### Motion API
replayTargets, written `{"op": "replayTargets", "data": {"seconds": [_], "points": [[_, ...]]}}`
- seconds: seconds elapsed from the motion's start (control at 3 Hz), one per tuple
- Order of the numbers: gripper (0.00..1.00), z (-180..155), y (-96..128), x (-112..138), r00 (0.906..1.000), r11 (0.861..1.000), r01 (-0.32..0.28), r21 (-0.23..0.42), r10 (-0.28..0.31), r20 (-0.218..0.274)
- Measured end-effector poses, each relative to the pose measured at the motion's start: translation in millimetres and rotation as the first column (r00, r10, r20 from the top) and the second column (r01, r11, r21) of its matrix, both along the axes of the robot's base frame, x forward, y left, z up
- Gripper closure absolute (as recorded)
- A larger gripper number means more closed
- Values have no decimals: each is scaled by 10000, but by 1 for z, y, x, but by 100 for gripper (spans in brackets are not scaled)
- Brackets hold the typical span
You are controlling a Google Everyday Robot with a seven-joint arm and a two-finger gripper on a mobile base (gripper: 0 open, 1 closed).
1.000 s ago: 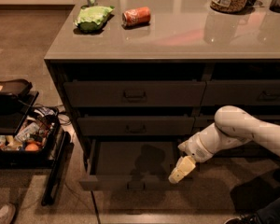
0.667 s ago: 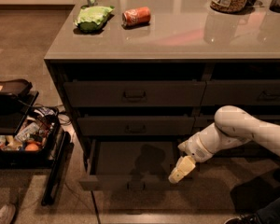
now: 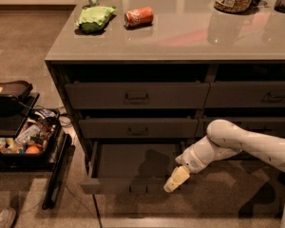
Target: Close bottom drawer
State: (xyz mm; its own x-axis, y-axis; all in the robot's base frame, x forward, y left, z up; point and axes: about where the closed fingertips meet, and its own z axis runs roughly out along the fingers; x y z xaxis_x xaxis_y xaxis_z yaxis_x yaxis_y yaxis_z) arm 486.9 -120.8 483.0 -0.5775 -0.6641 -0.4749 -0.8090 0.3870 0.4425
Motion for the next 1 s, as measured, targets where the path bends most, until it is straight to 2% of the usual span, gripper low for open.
{"op": "replayTargets", "data": {"seconds": [0.33, 0.67, 1.0], "points": [[0, -8, 7, 2, 10000, 10000, 36, 4, -36, 4], [0, -15, 21, -2, 9965, 9976, 405, 563, -445, 710], [0, -16, 22, 19, 9863, 9947, 895, 514, -957, 1342]]}}
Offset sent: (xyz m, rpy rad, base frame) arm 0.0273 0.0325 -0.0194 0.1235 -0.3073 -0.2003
